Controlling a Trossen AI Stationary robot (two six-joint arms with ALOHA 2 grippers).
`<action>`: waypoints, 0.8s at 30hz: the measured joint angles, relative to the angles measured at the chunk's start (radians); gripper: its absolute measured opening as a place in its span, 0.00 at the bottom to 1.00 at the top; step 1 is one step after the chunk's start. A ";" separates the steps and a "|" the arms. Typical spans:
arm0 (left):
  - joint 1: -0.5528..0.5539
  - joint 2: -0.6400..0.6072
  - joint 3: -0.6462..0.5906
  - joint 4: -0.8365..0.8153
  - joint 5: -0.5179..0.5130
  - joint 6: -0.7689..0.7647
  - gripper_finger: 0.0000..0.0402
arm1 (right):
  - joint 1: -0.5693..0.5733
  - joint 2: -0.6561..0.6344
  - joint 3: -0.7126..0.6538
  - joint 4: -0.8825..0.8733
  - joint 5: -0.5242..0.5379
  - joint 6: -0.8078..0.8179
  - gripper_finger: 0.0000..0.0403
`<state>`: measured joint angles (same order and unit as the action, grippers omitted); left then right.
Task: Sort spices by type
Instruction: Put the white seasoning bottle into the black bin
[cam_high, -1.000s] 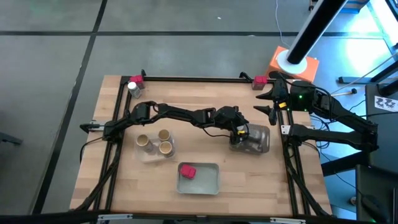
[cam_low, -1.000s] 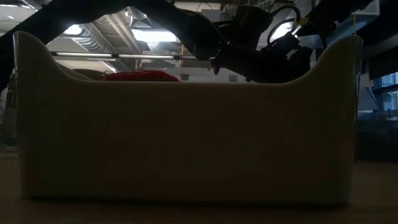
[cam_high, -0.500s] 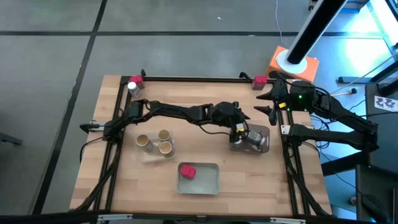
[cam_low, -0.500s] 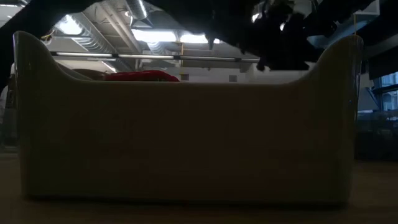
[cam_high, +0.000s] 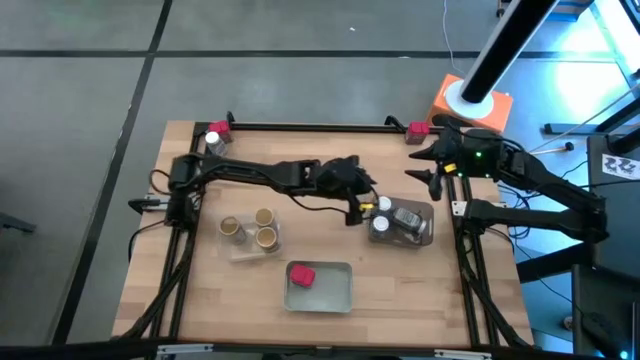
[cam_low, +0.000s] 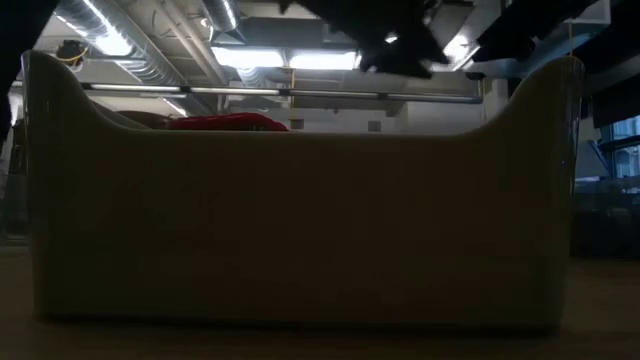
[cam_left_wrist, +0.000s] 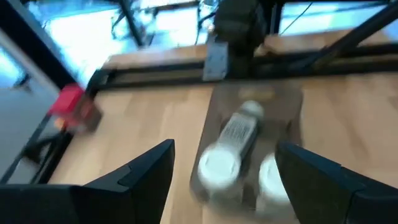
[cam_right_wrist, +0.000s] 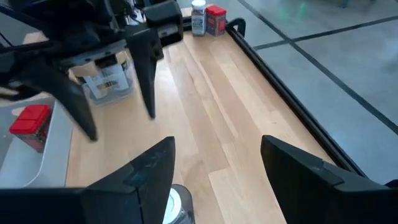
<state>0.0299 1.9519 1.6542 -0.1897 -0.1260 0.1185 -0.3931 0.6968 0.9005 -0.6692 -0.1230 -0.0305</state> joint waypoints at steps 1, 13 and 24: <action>0.000 -0.023 -0.044 0.007 -0.014 -0.007 0.66 | 0.000 0.014 0.000 0.008 0.000 -0.003 0.59; 0.068 -0.299 -0.587 0.367 -0.108 -0.108 0.66 | -0.001 0.242 0.000 0.244 0.063 -0.137 0.59; 0.170 -0.356 -0.733 0.427 -0.108 -0.172 0.66 | -0.007 0.486 0.000 0.377 0.136 -0.213 0.59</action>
<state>0.1999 1.5955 0.9209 0.2373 -0.2337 -0.0531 -0.3996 1.1825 0.9005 -0.2920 0.0129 -0.2433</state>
